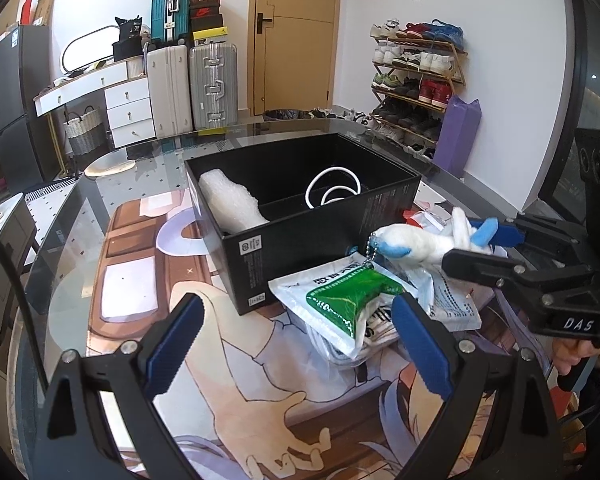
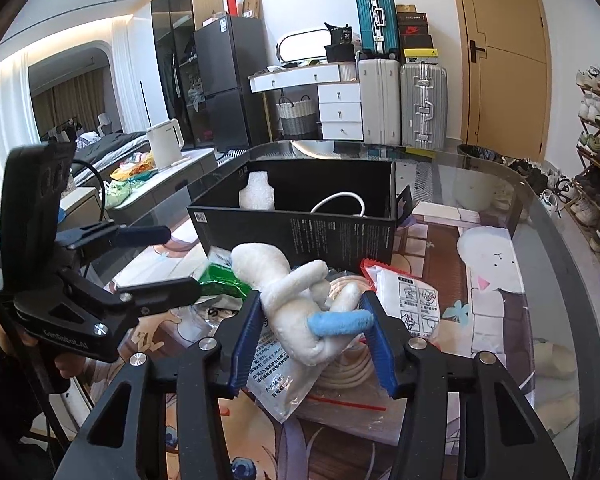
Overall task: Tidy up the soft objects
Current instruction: 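Move the right gripper to the white plush toy and close on it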
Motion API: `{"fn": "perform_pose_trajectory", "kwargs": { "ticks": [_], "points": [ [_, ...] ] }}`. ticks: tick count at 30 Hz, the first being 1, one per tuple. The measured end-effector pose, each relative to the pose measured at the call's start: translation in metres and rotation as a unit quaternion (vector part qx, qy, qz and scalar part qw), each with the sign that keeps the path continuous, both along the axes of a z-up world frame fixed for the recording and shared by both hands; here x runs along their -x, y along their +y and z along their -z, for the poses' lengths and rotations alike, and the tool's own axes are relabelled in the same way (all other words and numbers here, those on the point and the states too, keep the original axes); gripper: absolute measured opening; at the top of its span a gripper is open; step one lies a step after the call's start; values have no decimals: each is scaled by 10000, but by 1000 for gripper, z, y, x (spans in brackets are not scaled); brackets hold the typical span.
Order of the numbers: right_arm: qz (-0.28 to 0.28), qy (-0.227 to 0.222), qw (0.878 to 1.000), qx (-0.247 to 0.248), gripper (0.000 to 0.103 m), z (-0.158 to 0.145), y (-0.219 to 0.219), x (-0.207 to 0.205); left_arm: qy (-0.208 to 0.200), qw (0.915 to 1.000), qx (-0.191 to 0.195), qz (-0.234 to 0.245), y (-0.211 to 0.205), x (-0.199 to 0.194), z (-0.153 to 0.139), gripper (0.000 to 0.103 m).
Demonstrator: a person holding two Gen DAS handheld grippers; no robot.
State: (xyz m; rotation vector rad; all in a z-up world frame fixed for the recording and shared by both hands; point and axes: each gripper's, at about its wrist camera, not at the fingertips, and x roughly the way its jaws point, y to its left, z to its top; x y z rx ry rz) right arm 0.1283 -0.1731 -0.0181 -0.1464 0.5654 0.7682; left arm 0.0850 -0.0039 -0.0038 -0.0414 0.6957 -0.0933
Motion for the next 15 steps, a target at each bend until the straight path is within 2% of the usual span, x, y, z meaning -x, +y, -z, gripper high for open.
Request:
{"fn": "perform_pose_trajectory", "kwargs": {
  "ticks": [15],
  "points": [
    [-53, -24, 10000, -63, 50, -4, -4, 3, 169, 9998, 58, 22, -4, -7, 8, 95]
  ]
}}
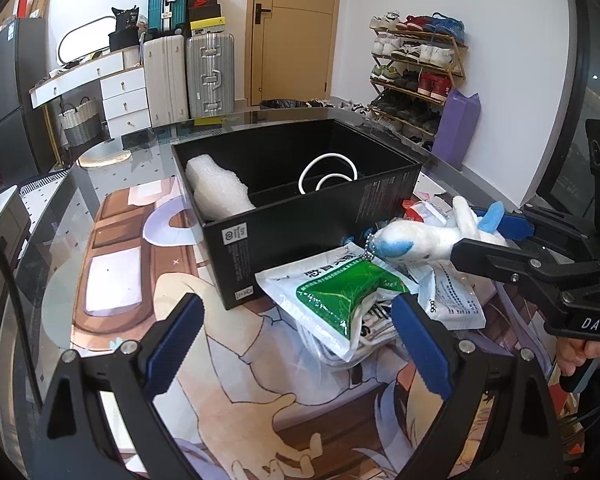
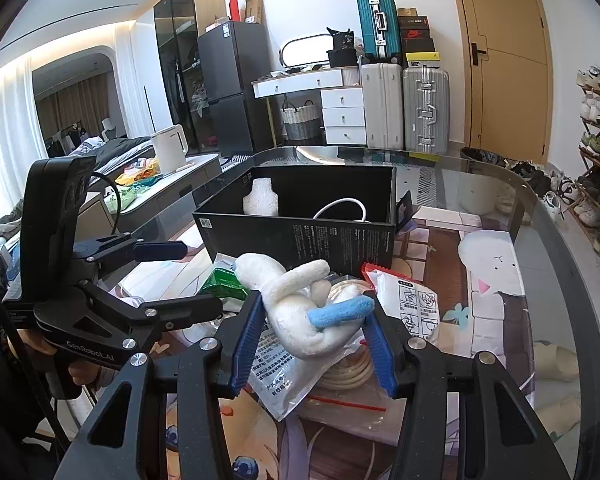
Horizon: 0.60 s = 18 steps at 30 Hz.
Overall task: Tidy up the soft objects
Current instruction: 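Move the right gripper to the white plush toy and close on it, then grasp the green-labelled packet with the left gripper while the right gripper lifts the plush toy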
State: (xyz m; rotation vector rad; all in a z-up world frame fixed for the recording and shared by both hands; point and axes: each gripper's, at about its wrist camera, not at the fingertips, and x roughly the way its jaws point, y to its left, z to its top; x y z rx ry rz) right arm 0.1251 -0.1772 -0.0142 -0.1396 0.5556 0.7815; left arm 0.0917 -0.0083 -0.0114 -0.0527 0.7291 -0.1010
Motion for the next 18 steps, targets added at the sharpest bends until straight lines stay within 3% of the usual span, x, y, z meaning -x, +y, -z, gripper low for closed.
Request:
{"fn": "perform_pose_trajectory", "kwargs": {
  "ticks": [8, 10, 14, 18],
  "points": [
    [-28, 44, 10000, 53, 50, 1, 1, 2, 76, 9999, 21, 89, -4, -5, 2, 93],
    [-41, 61, 9999, 75, 50, 2, 2, 2, 99, 9998, 57, 174, -6, -6, 2, 84],
    [-91, 125, 9998, 143, 50, 6, 4, -1, 139, 9989, 198, 400, -12, -6, 3, 56],
    [-129, 165, 9996, 204, 50, 11, 7, -2, 82, 9988, 231, 434, -13, -3, 2, 40]
  ]
}}
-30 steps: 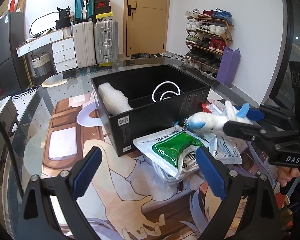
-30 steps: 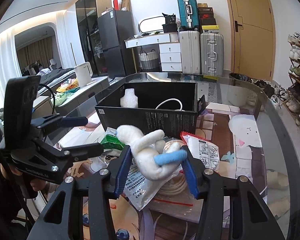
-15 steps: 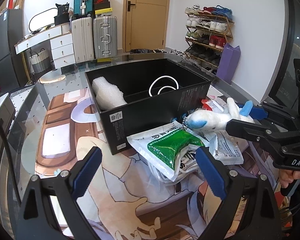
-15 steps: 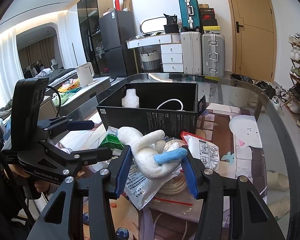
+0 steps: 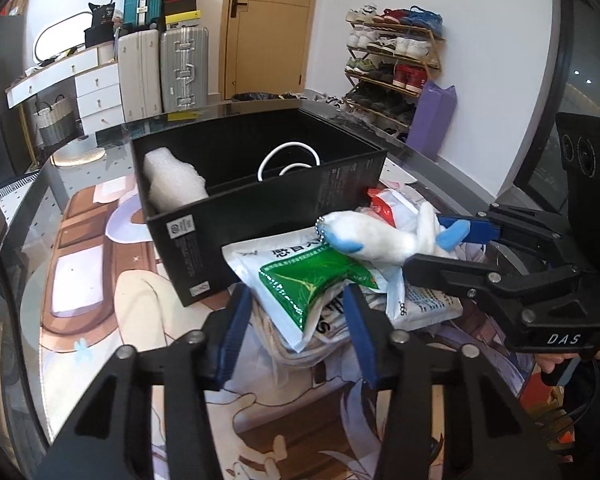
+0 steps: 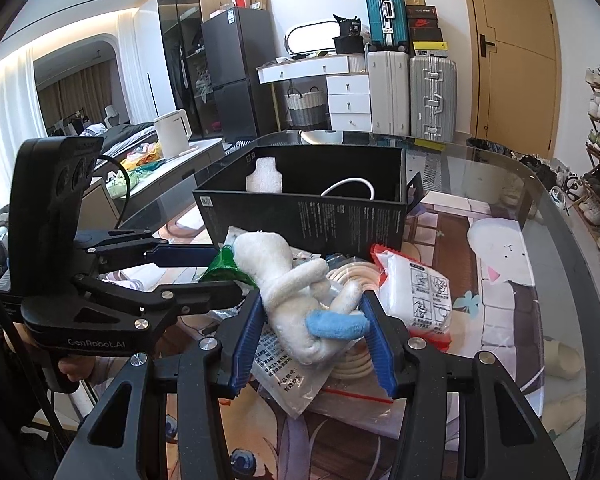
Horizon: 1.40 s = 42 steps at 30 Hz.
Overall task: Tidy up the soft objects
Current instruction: 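Grasp the green-labelled packet with the left gripper while the right gripper lifts the plush toy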
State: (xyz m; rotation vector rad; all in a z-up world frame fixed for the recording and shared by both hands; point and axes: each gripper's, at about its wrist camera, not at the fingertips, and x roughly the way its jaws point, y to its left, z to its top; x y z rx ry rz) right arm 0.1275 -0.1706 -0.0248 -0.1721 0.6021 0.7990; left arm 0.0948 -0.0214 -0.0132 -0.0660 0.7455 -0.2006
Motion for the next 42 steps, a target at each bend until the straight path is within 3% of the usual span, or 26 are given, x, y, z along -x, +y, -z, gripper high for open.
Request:
{"fn": "perform_pose_trajectory", "kwargs": {
  "ticks": [5, 12, 42],
  "points": [
    [-16, 18, 10000, 23, 48, 3, 1, -1, -58, 9998, 184, 18, 8, 2, -3, 27],
    [-53, -14, 10000, -7, 46, 7, 3, -2, -187, 9996, 202, 116, 8, 9, -6, 21],
    [-242, -248, 9978, -568, 44, -12, -4, 8, -587, 9980, 193, 110, 21, 29, -35, 13]
  ]
}}
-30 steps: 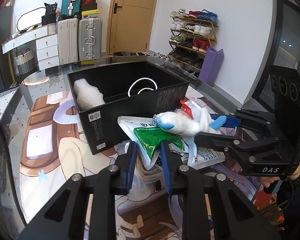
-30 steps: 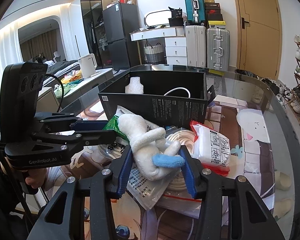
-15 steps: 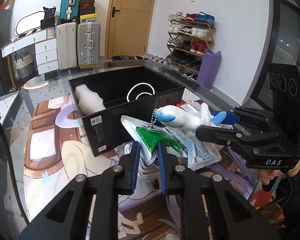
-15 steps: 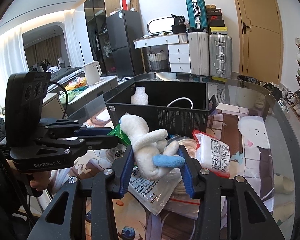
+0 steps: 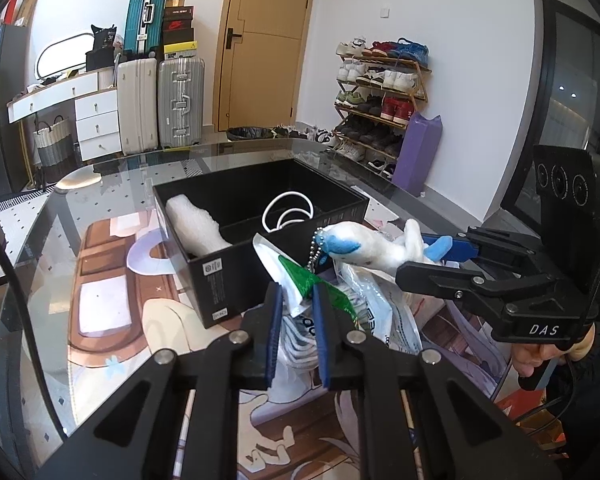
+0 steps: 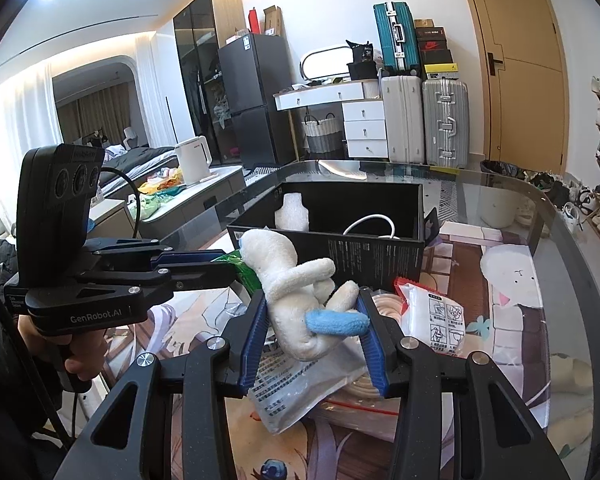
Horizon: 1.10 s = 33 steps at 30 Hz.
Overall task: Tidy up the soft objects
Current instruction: 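Grasp the green-labelled packet with the left gripper while the right gripper lifts the plush toy, then carry the packet and plush toy over the black box and release them inside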
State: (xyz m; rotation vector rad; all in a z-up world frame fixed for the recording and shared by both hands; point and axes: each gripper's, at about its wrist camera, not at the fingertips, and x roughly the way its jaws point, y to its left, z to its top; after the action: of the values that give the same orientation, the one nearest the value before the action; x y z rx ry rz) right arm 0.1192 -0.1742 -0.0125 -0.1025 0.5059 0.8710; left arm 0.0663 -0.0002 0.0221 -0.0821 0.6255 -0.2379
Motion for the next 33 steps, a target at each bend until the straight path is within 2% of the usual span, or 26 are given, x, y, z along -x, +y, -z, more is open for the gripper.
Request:
{"fn": "perform_pose_trajectory", "kwargs": {
  "ticks": [33],
  "points": [
    [239, -83, 9991, -341, 44, -12, -16, -1, -423, 9984, 378, -73, 24, 9, -33, 10]
  ]
}}
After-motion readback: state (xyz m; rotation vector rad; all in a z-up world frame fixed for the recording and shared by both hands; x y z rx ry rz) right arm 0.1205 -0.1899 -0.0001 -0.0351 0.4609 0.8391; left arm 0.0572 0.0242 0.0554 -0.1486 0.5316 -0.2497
